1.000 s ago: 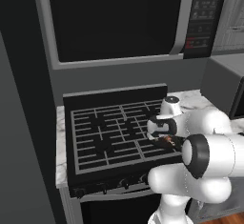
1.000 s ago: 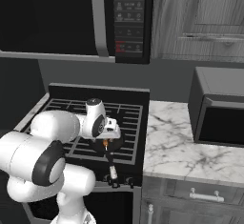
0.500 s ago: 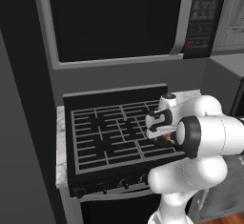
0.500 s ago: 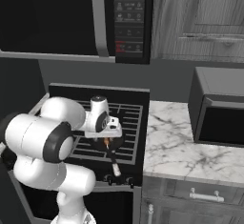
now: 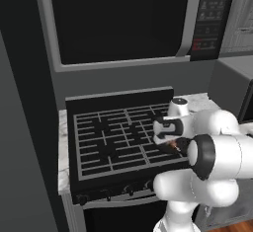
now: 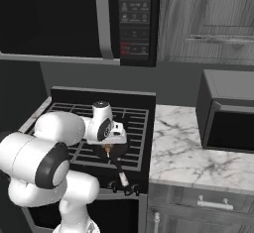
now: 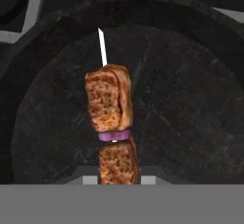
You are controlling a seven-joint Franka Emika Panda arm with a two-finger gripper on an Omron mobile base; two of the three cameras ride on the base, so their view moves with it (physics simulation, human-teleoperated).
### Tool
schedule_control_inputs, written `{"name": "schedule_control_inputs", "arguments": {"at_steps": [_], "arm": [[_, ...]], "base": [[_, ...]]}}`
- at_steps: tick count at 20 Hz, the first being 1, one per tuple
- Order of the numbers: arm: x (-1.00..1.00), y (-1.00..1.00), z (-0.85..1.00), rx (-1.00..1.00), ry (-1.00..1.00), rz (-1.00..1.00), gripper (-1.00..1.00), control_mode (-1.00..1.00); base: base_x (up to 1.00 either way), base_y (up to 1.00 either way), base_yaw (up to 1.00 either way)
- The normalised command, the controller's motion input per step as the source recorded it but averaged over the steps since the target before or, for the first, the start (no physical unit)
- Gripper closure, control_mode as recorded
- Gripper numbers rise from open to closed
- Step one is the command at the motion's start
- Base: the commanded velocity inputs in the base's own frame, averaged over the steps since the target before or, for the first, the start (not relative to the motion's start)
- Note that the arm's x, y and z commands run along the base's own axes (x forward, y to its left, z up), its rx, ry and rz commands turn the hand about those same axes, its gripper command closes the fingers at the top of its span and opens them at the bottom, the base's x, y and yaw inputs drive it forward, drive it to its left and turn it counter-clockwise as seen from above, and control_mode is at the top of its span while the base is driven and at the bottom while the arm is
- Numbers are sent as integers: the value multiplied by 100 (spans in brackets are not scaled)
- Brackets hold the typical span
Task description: Place the cold items (squash and broccoli) from the fridge in one tupperware on the dining counter. Place the warm items (kebab skewer and hot dog) in the stove area in another tupperware.
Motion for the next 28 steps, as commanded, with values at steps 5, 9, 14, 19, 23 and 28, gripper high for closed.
{"name": "schedule_control_inputs", "arguments": {"at_steps": [5, 9, 14, 19, 23, 28], "arm": [[-53, 3, 26, 0, -16, 0, 100, -100], [-55, 18, 67, 0, -16, 0, 100, -100], [-50, 17, 65, -3, -13, 0, 100, -100], [-45, 17, 74, -7, -10, 1, 100, -100], [-47, 9, 70, -9, -9, 3, 100, -100], [-50, 9, 69, -9, -4, 5, 100, -100]], "base": [[0, 0, 0], [0, 0, 0], [0, 0, 0], [0, 0, 0], [0, 0, 0], [0, 0, 0]]}}
